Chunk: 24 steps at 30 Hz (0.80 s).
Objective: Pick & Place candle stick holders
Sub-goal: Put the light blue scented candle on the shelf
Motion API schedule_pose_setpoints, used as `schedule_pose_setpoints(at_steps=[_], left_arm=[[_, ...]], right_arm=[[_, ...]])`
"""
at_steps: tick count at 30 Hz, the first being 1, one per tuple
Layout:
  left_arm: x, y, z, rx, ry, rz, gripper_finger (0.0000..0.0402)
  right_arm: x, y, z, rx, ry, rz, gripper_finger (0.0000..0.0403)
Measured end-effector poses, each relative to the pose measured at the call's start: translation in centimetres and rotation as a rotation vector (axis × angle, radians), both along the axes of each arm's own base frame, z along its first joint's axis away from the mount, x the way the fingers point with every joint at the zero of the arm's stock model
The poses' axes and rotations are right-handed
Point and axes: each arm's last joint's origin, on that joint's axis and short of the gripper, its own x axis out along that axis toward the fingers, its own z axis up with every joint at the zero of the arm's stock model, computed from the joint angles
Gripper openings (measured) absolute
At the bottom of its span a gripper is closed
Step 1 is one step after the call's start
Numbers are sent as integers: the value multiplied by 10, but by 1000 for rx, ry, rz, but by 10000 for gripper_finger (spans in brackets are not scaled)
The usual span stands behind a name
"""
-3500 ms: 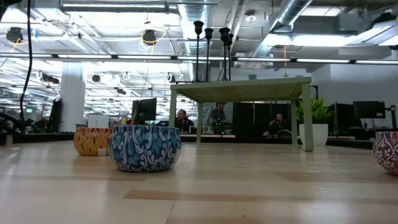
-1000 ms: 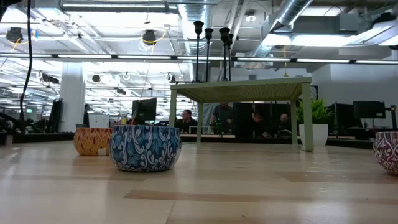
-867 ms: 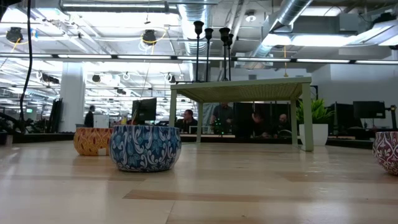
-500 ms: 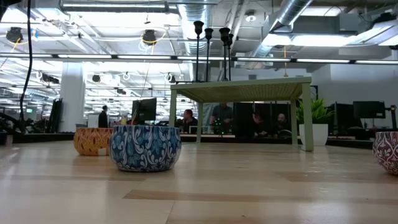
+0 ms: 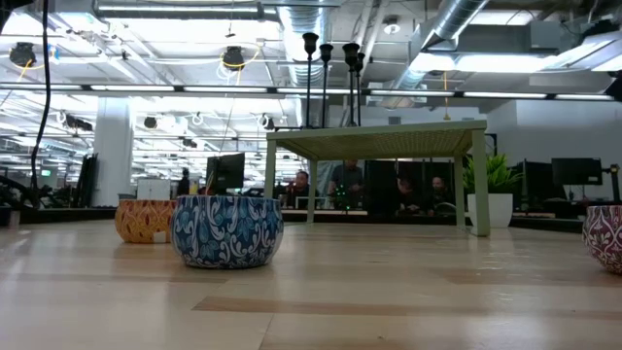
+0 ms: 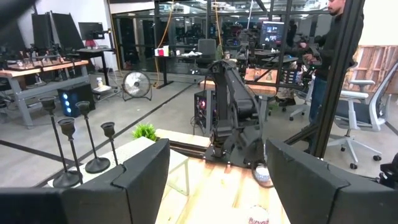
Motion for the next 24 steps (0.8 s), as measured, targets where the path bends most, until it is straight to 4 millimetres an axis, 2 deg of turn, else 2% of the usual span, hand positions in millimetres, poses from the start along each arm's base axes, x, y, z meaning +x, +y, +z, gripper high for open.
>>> schedule_pose_setpoints(at_steps=[5,11,17,21,24], left_arm=[[0,0,0,-1,0,0,263],[1,-3,-1,5,-3,-9,263],[1,-3,-1,5,-4,-10,263],[1,-3,-1,4,-4,-10,263],[1,-3,-1,-5,-7,-10,263]], right_arm=[[10,1,-10,28,-16,65,379],[10,10,-21,11,-4,162,397],[15,15,-36,9,30,210,397],[13,17,-32,11,6,213,399],[5,19,-19,-38,-75,200,397]])
